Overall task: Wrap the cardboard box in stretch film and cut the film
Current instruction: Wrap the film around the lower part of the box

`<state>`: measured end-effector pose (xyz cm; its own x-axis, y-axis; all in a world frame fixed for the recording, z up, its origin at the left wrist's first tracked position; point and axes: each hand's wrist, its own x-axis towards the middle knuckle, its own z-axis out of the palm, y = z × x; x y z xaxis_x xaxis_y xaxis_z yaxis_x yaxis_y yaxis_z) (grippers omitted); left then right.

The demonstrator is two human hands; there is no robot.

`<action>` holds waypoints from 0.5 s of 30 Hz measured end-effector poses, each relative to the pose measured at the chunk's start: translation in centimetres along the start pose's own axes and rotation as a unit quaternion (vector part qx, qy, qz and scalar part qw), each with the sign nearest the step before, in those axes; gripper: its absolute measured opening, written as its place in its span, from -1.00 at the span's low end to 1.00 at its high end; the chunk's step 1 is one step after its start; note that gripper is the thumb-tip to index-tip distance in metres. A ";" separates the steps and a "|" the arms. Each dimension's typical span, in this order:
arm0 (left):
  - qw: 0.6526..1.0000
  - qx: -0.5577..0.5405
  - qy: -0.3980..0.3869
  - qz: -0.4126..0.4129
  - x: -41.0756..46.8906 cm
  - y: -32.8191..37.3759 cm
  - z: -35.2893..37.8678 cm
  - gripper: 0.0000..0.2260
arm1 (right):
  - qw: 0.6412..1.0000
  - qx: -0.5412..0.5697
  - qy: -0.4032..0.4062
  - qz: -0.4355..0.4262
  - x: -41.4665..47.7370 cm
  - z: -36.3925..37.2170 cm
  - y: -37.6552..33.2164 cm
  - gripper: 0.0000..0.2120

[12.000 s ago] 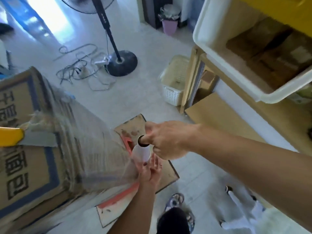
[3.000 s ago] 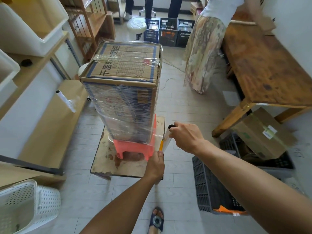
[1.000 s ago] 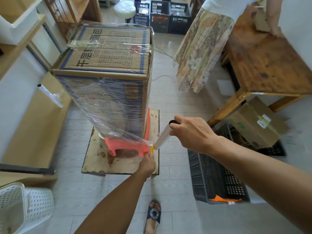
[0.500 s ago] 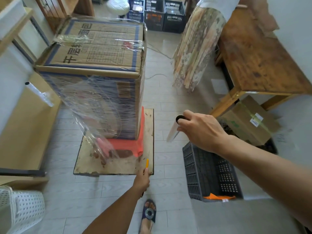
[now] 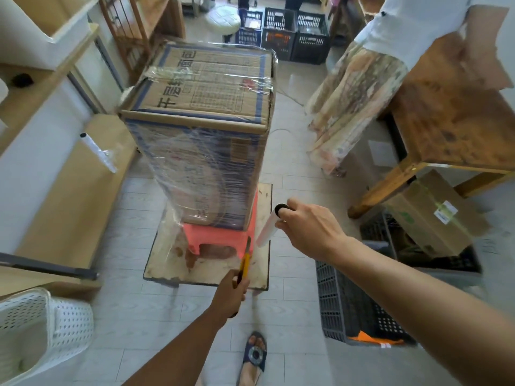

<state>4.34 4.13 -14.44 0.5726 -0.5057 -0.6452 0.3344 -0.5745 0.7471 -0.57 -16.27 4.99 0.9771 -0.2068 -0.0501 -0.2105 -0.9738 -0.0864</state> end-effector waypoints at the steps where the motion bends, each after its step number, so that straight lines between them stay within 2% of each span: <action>1: 1.000 0.004 0.001 0.001 -0.1 -0.3 -0.8 -0.85 | 1.000 0.006 -0.013 0.010 0.2 0.7 -0.5 -0.79; 10: 0.993 0.119 0.020 -0.015 -0.7 -3.8 -8.8 -0.70 | 0.987 0.033 -0.129 0.084 2.5 8.1 -4.4 -0.91; 15: 0.987 0.160 -0.001 -0.008 1.1 -4.7 -11.2 -0.66 | 0.976 0.029 -0.165 0.142 2.9 11.2 -5.4 -0.91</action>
<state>11.77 13.49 -16.83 0.5680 -0.4956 -0.6571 0.0906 -0.7559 0.6484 3.02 -10.53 -5.88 0.8184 -0.4158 -0.3967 -0.4815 -0.8729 -0.0784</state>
